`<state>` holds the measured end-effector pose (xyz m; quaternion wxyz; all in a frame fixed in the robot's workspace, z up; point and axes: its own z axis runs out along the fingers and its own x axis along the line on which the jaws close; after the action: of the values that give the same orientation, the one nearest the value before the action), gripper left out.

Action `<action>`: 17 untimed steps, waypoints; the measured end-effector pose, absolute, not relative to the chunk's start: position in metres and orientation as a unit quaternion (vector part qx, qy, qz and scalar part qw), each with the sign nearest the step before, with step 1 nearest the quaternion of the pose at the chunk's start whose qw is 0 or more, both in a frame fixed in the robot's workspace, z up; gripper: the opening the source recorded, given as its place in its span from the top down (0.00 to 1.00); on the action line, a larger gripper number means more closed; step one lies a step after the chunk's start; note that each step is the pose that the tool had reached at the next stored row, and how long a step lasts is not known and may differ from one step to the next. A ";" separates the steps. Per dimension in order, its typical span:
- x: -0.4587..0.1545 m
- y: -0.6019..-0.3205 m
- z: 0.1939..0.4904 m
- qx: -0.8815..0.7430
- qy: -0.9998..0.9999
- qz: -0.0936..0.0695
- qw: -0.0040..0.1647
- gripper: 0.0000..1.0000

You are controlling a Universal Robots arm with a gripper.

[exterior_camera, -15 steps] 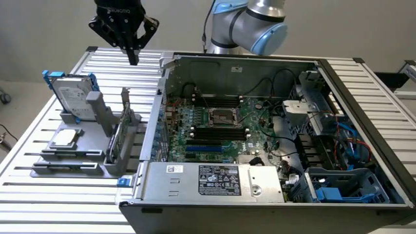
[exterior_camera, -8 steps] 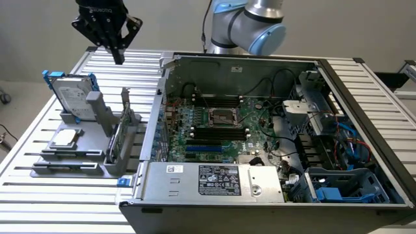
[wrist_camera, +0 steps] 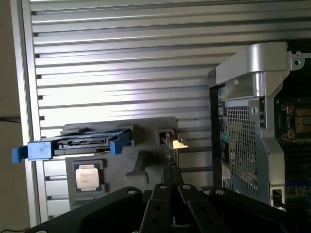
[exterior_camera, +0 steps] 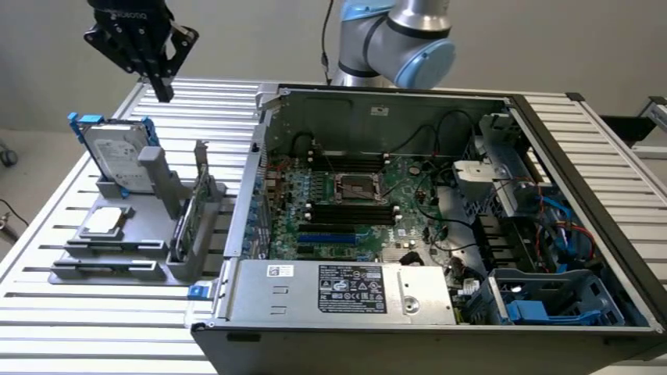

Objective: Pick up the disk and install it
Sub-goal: 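Reach for the disk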

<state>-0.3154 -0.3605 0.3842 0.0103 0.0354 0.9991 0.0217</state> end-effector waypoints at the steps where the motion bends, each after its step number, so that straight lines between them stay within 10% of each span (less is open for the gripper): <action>1: -0.320 -0.360 0.384 0.035 0.999 0.022 0.010 0.89; 17: -0.393 -0.352 0.382 0.035 0.999 0.019 0.010 0.89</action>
<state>-0.3927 -0.3518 0.3820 0.0104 0.0354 0.9991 0.0190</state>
